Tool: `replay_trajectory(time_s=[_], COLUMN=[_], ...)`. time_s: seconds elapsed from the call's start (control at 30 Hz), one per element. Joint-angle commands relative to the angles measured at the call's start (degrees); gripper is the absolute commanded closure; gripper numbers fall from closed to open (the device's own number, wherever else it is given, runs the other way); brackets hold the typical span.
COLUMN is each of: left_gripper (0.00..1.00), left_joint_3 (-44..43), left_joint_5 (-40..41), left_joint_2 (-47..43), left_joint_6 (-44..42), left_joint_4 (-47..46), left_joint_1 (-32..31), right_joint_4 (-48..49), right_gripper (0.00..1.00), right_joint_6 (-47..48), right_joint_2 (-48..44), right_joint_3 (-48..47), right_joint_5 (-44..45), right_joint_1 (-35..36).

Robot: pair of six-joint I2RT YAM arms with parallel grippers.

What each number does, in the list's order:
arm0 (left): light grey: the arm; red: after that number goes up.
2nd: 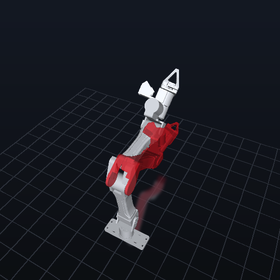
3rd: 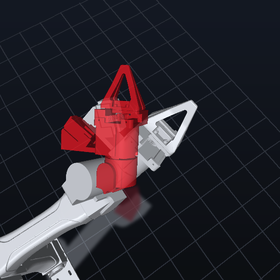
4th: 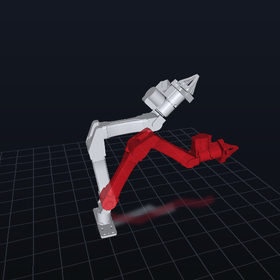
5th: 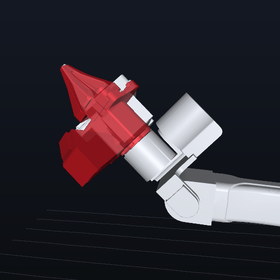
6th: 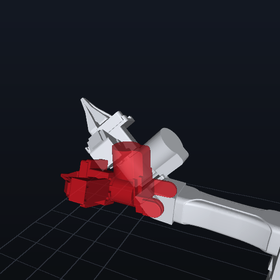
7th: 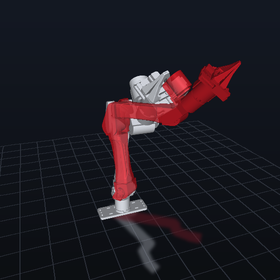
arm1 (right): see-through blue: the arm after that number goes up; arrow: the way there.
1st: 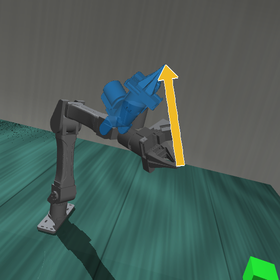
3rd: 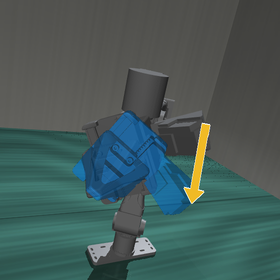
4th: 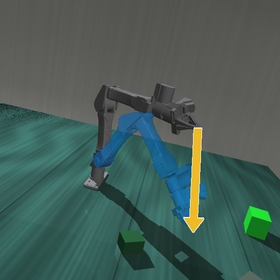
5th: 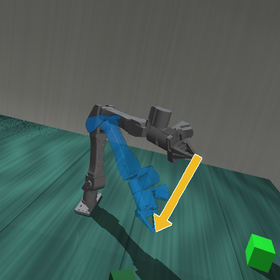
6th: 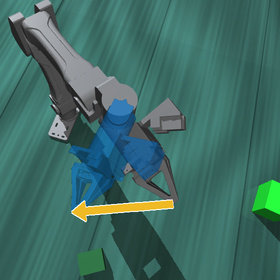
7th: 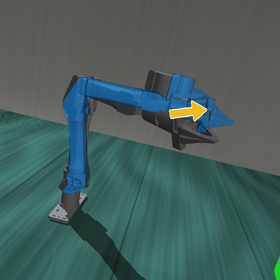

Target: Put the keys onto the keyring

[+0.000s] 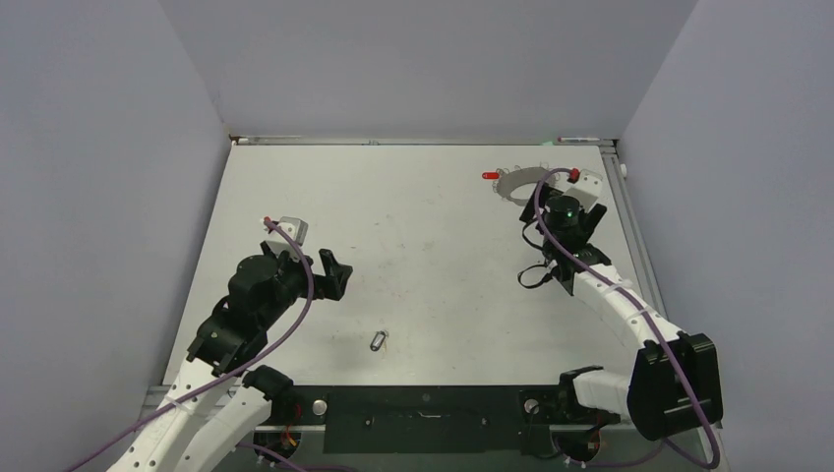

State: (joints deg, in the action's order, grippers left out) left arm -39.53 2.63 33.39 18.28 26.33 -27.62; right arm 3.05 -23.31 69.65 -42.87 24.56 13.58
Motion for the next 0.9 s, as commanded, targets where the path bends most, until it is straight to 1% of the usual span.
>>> replay_trajectory(time_s=[0.0,0.17,0.37,0.57,0.67,0.77,0.87], left_gripper=[0.04,0.04,0.04,0.04,0.04,0.04,0.04], left_joint_3=[-0.4,-0.4,-0.3,-0.3,0.0,-0.1,-0.1], left_joint_5=[-1.5,-2.3,-2.3,-2.5,-2.1,-1.8,-1.9], left_joint_2=[0.2,0.8,1.1,1.7,1.5,1.7,1.9], left_joint_6=[-0.8,-0.9,-1.0,-1.1,-1.2,-1.5,-1.6], left_joint_4=[-2.7,-2.8,-2.9,-2.8,-3.0,-2.9,-2.9], left_joint_1=[0.3,0.3,0.3,0.2,0.2,0.2,0.2], right_joint_4=[-8.7,-17.2,-20.2,-22.9,-25.5,-26.3,-26.3], right_gripper=[0.00,0.03,0.11,0.16,0.21,0.26,0.26], right_joint_6=[-2.2,-3.0,0.3,1.4,1.5,2.1,2.8], right_joint_2=[3.3,11.1,21.8,34.4,40.1,43.9,46.4], right_joint_3=[-5.4,-13.4,-23.0,-35.7,-42.4,-47.1,-49.9], right_joint_5=[0.2,-0.1,-6.8,-9.0,-11.0,-13.6,-14.3], right_joint_1=[0.2,0.5,0.5,0.3,-0.3,-0.6,-0.8])
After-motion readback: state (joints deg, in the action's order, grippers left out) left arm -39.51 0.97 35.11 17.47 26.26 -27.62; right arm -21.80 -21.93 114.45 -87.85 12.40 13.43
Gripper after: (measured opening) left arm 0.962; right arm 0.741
